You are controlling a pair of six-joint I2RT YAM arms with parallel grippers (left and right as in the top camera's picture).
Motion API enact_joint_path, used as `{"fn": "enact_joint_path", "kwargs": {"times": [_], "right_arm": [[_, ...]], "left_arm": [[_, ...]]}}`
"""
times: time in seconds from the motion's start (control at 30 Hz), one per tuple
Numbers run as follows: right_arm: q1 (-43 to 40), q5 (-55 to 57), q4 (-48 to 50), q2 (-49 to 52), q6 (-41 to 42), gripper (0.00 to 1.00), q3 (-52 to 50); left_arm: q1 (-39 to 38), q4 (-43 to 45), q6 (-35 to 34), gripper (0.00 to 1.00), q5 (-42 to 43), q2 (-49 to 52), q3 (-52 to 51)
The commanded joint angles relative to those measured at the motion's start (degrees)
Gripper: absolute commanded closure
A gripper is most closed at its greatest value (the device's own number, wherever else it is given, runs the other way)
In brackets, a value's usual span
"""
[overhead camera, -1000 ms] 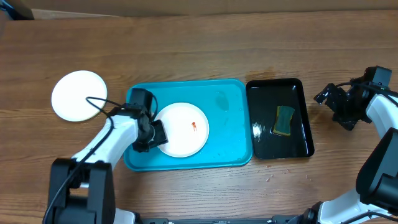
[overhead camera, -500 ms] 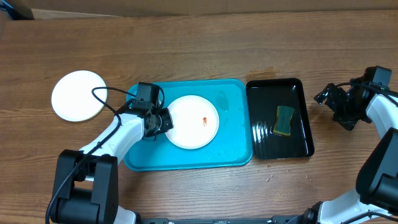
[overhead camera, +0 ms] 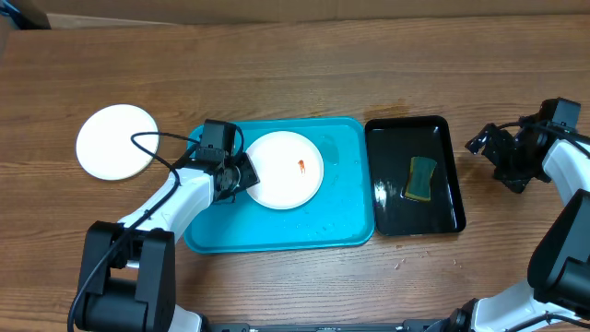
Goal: Clean dirty plates on tray and stack at the side
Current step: 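Slide the lower white plate toward tray center with left gripper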
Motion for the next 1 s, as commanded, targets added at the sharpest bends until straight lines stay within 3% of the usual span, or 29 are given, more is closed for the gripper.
{"fn": "enact_joint_path", "kwargs": {"times": [0.0, 0.17, 0.23, 0.27, 0.3, 0.37, 0.43, 0.63, 0.97], "right_arm": [[0.0, 0.4, 0.4, 0.2, -0.1, 0.0, 1.2], [0.0, 0.4, 0.4, 0.2, -0.1, 0.0, 1.2], [0.0, 0.4, 0.4, 0.2, -0.1, 0.0, 1.2], [0.0, 0.4, 0.4, 0.2, -0.1, 0.0, 1.2], [0.0, 0.4, 0.4, 0.2, -0.1, 0.0, 1.2], [0.0, 0.4, 0.4, 0.2, -0.1, 0.0, 1.2], [0.0, 0.4, 0.4, 0.2, -0.1, 0.0, 1.2], [0.0, 0.4, 0.4, 0.2, -0.1, 0.0, 1.2], [0.0, 0.3, 0.4, 0.2, 0.1, 0.0, 1.2]], "left_arm": [[-0.3, 1.2, 4.6, 0.48, -1.8, 0.6, 1.3], [-0.4, 3.4, 5.4, 0.54, -4.0, 0.6, 1.6], [-0.4, 3.7, 5.4, 0.67, -4.0, 0.6, 1.6], [-0.4, 3.7, 5.4, 0.8, -4.0, 0.6, 1.6], [-0.4, 3.7, 5.4, 0.88, -4.0, 0.6, 1.6], [-0.4, 3.6, 5.4, 0.87, -4.0, 0.6, 1.6], [-0.4, 3.5, 5.4, 0.79, -4.0, 0.6, 1.6], [-0.4, 3.0, 5.4, 0.83, -4.0, 0.7, 1.6], [-0.5, 4.6, 5.9, 0.83, -2.3, 5.8, 1.6]]}}
